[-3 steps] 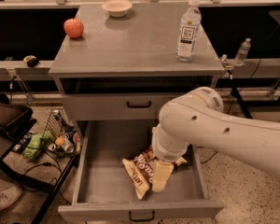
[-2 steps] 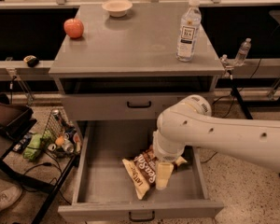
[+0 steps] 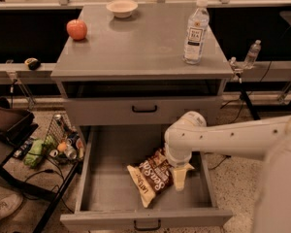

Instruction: Pick brown chip bag from middle drawer and place on counter

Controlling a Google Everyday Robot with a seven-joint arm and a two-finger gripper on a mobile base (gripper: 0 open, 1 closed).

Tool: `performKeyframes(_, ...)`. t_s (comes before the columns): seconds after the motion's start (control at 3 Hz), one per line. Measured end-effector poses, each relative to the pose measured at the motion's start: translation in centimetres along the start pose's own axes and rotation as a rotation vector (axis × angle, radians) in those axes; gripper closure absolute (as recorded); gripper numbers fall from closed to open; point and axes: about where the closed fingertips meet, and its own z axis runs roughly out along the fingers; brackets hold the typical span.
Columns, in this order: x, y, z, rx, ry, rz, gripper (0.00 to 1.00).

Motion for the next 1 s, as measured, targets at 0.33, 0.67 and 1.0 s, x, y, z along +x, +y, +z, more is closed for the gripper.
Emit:
performKeyframes(0.33, -0.2, -1.3, 5.1, -0.026, 0.031, -0.085, 0.00)
performKeyframes(0.67, -0.2, -2.1, 10.1, -0.049, 0.064, -0.139, 0.00)
performKeyframes(1.0, -0.8, -2.7, 14.3, -0.070, 0.043, -0.148, 0.27)
